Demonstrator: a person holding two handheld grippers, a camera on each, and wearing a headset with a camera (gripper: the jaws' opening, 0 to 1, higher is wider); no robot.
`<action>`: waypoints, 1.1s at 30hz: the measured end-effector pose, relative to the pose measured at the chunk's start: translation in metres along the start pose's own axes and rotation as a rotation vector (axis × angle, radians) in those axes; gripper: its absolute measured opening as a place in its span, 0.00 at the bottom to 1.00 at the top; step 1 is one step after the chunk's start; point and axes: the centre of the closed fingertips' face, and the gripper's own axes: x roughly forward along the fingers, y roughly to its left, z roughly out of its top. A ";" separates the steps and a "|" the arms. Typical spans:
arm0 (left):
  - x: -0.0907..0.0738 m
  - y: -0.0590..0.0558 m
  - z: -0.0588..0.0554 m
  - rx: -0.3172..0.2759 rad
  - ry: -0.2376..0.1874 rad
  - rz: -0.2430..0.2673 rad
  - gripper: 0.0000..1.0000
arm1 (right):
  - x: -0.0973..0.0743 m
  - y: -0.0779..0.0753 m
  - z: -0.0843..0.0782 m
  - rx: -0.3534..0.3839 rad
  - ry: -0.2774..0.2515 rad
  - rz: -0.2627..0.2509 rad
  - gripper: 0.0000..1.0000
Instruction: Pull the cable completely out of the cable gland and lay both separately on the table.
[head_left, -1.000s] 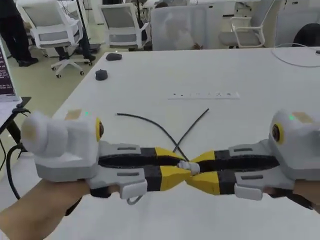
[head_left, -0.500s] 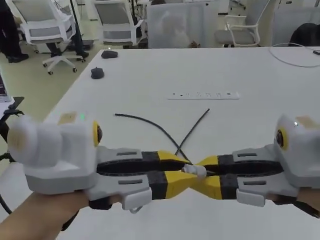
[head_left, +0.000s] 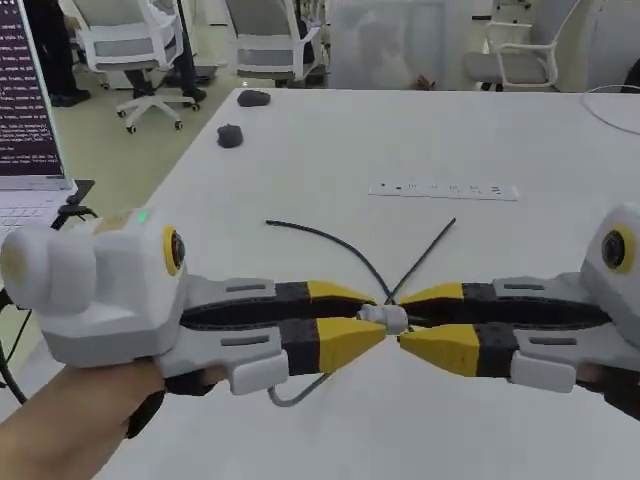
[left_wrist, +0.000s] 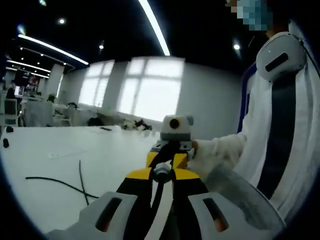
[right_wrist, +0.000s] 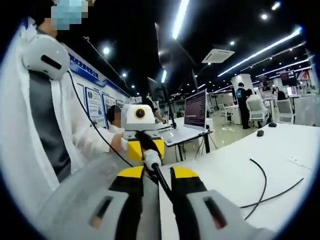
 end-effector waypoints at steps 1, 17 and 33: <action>0.000 -0.002 0.003 0.008 -0.004 -0.005 0.15 | 0.001 0.007 0.010 0.037 -0.018 0.045 0.23; 0.008 -0.022 0.060 0.077 -0.124 -0.077 0.15 | 0.005 0.027 0.053 -0.044 0.009 0.090 0.14; 0.030 -0.009 0.077 0.091 -0.061 -0.124 0.16 | -0.011 0.010 0.074 -0.162 0.118 -0.056 0.11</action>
